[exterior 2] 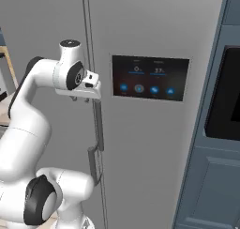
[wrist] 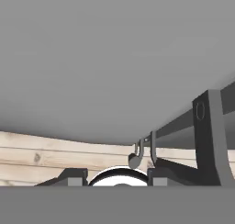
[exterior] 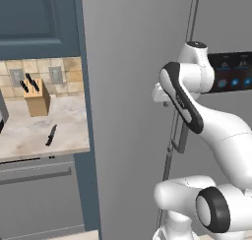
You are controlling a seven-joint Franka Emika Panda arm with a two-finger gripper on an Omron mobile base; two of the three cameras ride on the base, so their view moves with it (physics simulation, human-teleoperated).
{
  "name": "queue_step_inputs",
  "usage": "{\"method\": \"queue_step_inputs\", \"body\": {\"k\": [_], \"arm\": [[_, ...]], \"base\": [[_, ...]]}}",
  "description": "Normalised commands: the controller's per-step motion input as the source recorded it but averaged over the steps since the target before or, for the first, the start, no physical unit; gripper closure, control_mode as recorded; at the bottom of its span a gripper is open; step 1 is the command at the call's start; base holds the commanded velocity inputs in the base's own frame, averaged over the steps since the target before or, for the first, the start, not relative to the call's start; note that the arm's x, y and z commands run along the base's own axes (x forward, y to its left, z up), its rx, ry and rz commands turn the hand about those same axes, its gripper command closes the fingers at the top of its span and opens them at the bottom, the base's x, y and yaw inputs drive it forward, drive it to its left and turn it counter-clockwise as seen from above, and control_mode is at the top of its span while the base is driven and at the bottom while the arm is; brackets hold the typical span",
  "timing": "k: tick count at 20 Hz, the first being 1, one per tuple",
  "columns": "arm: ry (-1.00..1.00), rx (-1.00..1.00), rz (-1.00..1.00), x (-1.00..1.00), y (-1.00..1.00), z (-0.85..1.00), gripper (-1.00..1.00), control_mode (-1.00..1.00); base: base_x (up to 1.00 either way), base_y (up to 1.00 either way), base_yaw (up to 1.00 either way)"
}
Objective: Retrieve the butter from the fridge and place it on a plate on the dining table. Then retrieve the butter knife by the fridge and place it near the plate.
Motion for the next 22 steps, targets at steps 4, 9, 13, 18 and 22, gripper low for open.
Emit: {"method": "queue_step_inputs", "body": {"k": [4, 9, 13, 18, 22], "arm": [[0.0, 0.0, 0.0, 0.0, 0.0, 0.0, -1.0, 1.0], [0.0, 0.0, 0.0, 0.0, 0.0, 0.0, -1.0, 1.0], [0.0, 0.0, 0.0, 0.0, 0.0, 0.0, -1.0, 1.0], [0.0, 0.0, 0.0, 0.0, 0.0, 0.0, -1.0, 1.0], [0.0, 0.0, 0.0, 0.0, 0.0, 0.0, -1.0, 1.0]], "base": [[-0.05, 0.0, 0.0], [-0.26, 0.0, -0.04], [-0.44, 0.0, -0.04], [-0.53, 0.0, -0.05], [-0.5, -0.02, -0.04]]}}
